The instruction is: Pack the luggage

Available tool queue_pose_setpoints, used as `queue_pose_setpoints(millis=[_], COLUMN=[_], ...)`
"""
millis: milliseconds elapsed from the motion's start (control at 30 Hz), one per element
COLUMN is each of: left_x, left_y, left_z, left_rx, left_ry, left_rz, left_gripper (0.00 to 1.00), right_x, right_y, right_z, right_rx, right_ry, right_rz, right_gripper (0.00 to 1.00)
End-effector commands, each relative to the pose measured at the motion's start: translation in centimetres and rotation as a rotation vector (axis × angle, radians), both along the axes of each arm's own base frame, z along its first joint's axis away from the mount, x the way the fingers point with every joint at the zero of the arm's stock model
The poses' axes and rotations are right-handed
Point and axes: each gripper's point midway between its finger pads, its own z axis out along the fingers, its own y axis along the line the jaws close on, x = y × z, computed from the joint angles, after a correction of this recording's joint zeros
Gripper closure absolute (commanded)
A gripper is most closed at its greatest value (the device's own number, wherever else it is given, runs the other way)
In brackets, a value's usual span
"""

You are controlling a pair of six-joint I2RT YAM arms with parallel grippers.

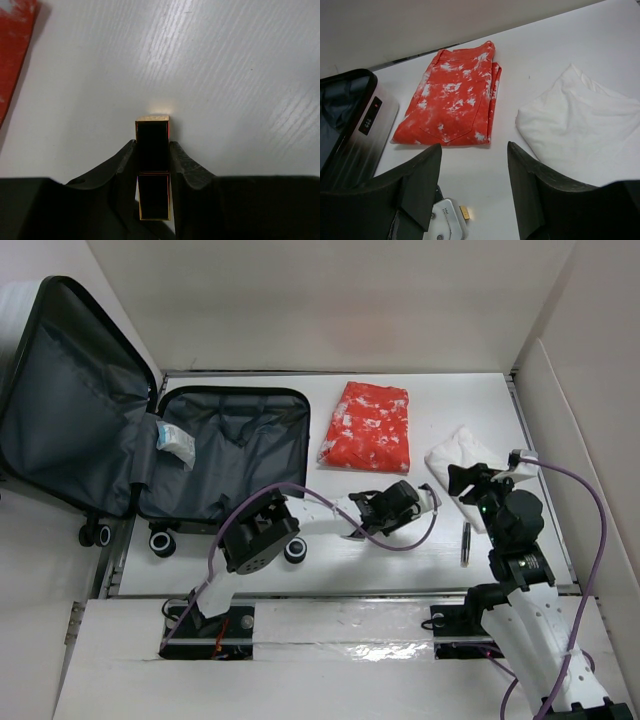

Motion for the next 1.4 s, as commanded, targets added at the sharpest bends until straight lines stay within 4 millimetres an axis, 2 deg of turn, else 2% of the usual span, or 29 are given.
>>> queue_pose_setpoints(millis=[0,167,233,267,300,333,367,400,433,467,500,567,600,633,667,700,767,867,900,933,1000,1033,1067,1133,1167,1200,1267,1300,1367], left_x=[1.8,4.5,6.5,6.9,7.2,7.6,8.3,8.5,8.8,9.1,9.2,8.8,8.4,7.8,7.8,8.0,7.4,7.1,7.0,6.9,6.7,6.2,5.8,4.8,4.3,3.8,2.0,1.3,0.2], left_y=[-0.4,0.9,3.5,5.0,6.3,8.4,10.7,12.1,14.5,17.3,19.2,25.9,28.3,30.2,31.2,32.6,31.9,29.8,29.2,28.3,27.2,26.1,25.5,23.8,23.3,22.8,21.6,21.2,21.5], left_z=[6.9,16.1,17.9,20.7,21.4,20.8,23.4,23.9,22.9,24.7,25.0,25.0,23.3,24.6,24.5,24.2,24.1,24.3,24.4,24.7,25.3,25.2,26.0,26.3,26.8,27.3,28.5,29.0,30.0], left_rx=[-0.149,-0.417,-0.502,-0.578,-0.622,-0.638,-0.717,-0.767,-0.759,-0.818,-0.843,-0.93,-0.953,-1.031,-1.056,-1.071,-1.086,-1.064,-1.06,-1.066,-1.094,-1.102,-1.133,-1.155,-1.169,-1.181,-1.218,-1.223,-1.23], left_ry=[-0.113,-0.192,-0.234,-0.26,-0.258,-0.259,-0.289,-0.277,-0.295,-0.323,-0.335,-0.397,-0.401,-0.412,-0.402,-0.401,-0.363,-0.318,-0.306,-0.276,-0.245,-0.206,-0.195,-0.124,-0.103,-0.082,-0.023,-0.004,0.006], left_rz=[0.062,0.199,0.325,0.37,0.422,0.503,0.566,0.63,0.72,0.796,0.861,1.112,1.195,1.202,1.204,1.222,1.166,1.109,1.094,1.05,0.989,0.927,0.883,0.788,0.745,0.71,0.601,0.557,0.524], left_gripper=[1.0,1.0,1.0,1.0,1.0,1.0,0.99,0.99,0.99,1.0,1.0,1.0,0.98,0.81,0.41,0.32,0.23,0.2,0.2,0.21,0.39,0.49,0.79,0.99,1.0,1.0,1.0,1.0,1.0], right_x=[0.1,0.1,0.0,0.0,0.0,-0.1,0.0,0.0,0.0,0.0,0.0,0.1,0.1,0.1,0.2,0.3,0.6,1.4,1.5,1.7,2.4,2.5,2.7,2.2,1.9,0.9,0.4,0.0,-0.3], right_y=[0.2,0.1,0.1,0.1,0.1,0.4,0.4,0.5,0.5,0.5,0.5,0.5,0.8,0.8,0.8,0.9,1.1,1.5,2.6,2.9,4.3,5.3,6.4,10.0,11.3,14.2,16.1,17.4,18.0], right_z=[1.7,1.5,1.6,1.6,1.6,1.5,1.6,1.7,1.6,1.5,1.5,1.5,1.4,1.3,1.3,1.2,0.7,-0.3,-0.6,-1.0,-2.5,-3.1,-3.1,-5.1,-5.8,-7.1,-8.7,-10.5,-12.4], right_rx=[0.011,0.013,0.013,0.013,0.013,0.012,0.011,0.012,0.01,0.01,0.01,0.01,0.007,0.007,0.002,0.002,-0.002,-0.014,-0.019,-0.024,-0.038,-0.048,-0.056,-0.098,-0.117,-0.153,-0.196,-0.238,-0.278], right_ry=[-0.065,-0.065,-0.068,-0.068,-0.068,-0.068,-0.072,-0.076,-0.075,-0.075,-0.075,-0.075,-0.074,-0.071,-0.071,-0.07,-0.05,-0.01,0.003,0.02,0.084,0.105,0.115,0.182,0.201,0.241,0.284,0.339,0.403], right_rz=[0.004,0.002,0.001,0.001,0.001,0.011,0.013,0.016,0.016,0.016,0.019,0.019,0.028,0.028,0.03,0.036,0.041,0.061,0.119,0.137,0.209,0.251,0.291,0.388,0.415,0.497,0.523,0.539,0.533], right_gripper=[0.4,0.4,0.4,0.4,0.4,0.4,0.4,0.4,0.4,0.4,0.4,0.4,0.4,0.39,0.35,0.32,0.3,0.33,0.54,0.68,1.0,1.0,1.0,1.0,1.0,0.9,0.69,0.47,0.3])
